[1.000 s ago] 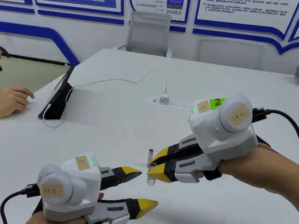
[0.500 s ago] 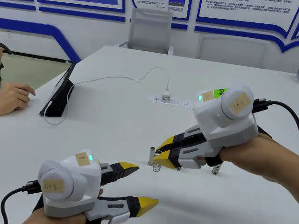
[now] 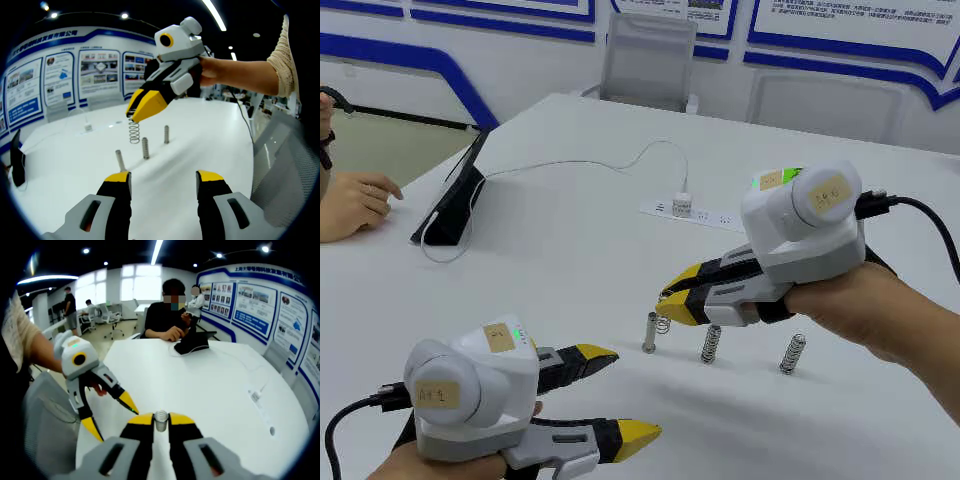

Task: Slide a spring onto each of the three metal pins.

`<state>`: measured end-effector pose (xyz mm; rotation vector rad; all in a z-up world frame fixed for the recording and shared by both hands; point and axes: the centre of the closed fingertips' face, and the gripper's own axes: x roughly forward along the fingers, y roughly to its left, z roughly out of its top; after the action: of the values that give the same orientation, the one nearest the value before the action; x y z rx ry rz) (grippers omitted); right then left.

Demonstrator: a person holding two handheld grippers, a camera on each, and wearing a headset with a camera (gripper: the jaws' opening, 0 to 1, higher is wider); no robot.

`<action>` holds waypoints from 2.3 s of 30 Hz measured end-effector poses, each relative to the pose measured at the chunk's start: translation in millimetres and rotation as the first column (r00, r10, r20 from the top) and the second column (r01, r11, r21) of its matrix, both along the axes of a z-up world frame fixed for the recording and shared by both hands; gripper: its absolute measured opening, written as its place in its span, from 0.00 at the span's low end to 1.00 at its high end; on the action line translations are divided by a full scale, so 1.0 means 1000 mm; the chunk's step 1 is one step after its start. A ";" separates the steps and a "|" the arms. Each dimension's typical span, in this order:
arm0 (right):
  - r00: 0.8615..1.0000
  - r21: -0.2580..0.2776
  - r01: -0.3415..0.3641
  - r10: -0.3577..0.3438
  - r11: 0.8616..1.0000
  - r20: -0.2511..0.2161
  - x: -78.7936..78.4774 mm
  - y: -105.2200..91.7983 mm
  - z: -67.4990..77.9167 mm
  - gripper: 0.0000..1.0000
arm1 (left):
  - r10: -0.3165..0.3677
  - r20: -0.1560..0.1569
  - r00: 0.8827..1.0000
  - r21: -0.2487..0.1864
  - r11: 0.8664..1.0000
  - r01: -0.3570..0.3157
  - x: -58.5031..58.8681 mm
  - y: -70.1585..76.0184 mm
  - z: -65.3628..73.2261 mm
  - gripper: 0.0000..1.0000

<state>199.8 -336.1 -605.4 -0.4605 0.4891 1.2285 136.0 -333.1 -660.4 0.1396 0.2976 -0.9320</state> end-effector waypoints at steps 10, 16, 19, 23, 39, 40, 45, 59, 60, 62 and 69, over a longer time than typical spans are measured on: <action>0.998 0.020 0.059 -0.060 0.998 0.012 0.020 0.004 -0.004 0.12 | 0.000 -0.006 1.000 0.002 1.000 0.000 0.001 0.001 -0.002 0.53; 0.996 0.008 0.082 -0.082 0.997 0.015 0.031 0.003 -0.014 0.12 | 0.002 -0.008 1.000 0.003 1.000 -0.002 0.002 0.003 -0.002 0.52; 0.995 0.016 0.096 -0.097 0.995 0.007 0.037 0.004 -0.016 0.12 | 0.004 -0.009 1.000 0.003 1.000 -0.004 0.003 0.004 -0.002 0.52; 0.995 0.018 0.101 -0.101 0.995 0.005 0.041 0.007 -0.020 0.12 | 0.006 -0.013 1.000 0.005 1.000 -0.005 0.003 0.006 -0.004 0.52; 0.992 0.013 0.122 -0.121 0.993 -0.015 0.047 0.008 -0.032 0.12 | 0.008 -0.024 1.000 0.006 1.000 -0.008 0.004 0.008 -0.006 0.52; 0.992 0.013 0.121 -0.121 0.993 -0.021 0.046 0.008 -0.032 0.12 | 0.009 -0.024 1.000 0.006 1.000 -0.009 0.004 0.008 -0.006 0.52; 0.993 0.002 0.117 -0.117 0.993 -0.021 0.045 0.008 -0.037 0.12 | 0.011 -0.028 1.000 0.005 1.000 -0.011 0.004 0.008 -0.008 0.52; 0.990 -0.008 0.135 -0.135 0.991 -0.048 0.045 0.006 -0.055 0.12 | 0.016 -0.035 0.999 0.004 1.000 -0.016 0.005 0.009 -0.010 0.52; 0.989 -0.010 0.136 -0.136 0.991 -0.051 0.045 0.006 -0.057 0.12 | 0.016 -0.035 0.999 0.004 1.000 -0.016 0.005 0.009 -0.011 0.52; 0.989 -0.018 0.137 -0.137 0.990 -0.050 0.045 0.006 -0.060 0.12 | 0.015 -0.037 0.999 0.004 1.000 -0.015 0.004 0.009 -0.011 0.52; 0.988 -0.035 0.143 -0.144 0.989 -0.059 0.045 0.007 -0.070 0.12 | 0.018 -0.041 0.999 0.006 1.000 -0.018 0.005 0.010 -0.013 0.52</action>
<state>244.7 -328.8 -675.5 -0.4080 0.5844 1.0998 140.5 -323.4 -673.1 0.1225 0.3387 -0.9173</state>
